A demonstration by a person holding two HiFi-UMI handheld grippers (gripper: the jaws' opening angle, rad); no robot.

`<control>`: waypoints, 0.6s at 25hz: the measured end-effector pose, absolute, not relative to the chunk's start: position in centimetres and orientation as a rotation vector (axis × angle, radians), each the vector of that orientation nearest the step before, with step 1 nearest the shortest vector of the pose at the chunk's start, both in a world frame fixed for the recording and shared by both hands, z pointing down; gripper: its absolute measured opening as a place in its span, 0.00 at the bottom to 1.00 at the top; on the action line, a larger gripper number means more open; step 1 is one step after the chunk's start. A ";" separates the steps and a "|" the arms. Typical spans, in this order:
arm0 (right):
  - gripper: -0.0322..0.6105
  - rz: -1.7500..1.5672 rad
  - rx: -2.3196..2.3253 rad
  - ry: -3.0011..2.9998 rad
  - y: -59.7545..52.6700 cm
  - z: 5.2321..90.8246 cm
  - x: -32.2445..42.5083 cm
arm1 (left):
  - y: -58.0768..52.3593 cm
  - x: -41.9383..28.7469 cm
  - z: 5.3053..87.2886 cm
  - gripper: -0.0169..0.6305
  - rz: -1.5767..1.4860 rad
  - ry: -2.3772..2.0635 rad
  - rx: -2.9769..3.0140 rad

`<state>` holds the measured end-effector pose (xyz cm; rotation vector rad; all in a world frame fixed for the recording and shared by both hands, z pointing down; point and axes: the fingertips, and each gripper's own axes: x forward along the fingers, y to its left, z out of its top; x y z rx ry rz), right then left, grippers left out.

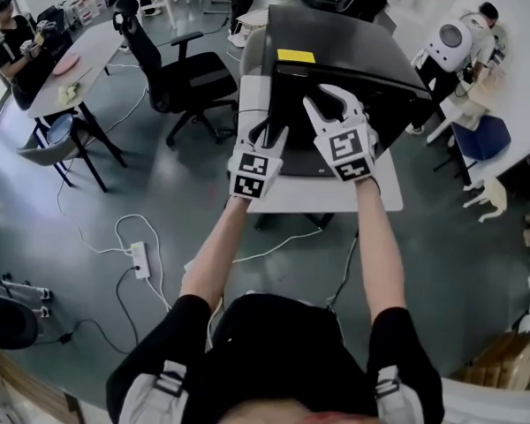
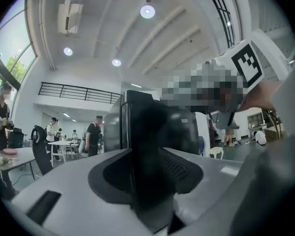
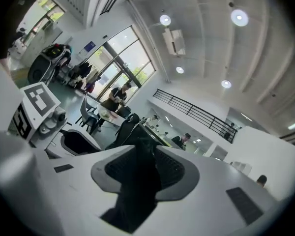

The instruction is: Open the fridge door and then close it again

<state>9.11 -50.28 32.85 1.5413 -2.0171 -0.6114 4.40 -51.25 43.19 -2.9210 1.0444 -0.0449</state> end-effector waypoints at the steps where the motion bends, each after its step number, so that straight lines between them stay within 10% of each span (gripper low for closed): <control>1: 0.24 -0.614 1.510 -2.001 -50.8 32.6 8.9 | -51.9 4.7 43.1 0.27 -0.049 1.026 -2.927; 15: 0.18 -0.615 1.276 -1.896 -52.8 33.7 9.5 | -54.9 5.9 43.1 0.36 0.136 0.930 -3.074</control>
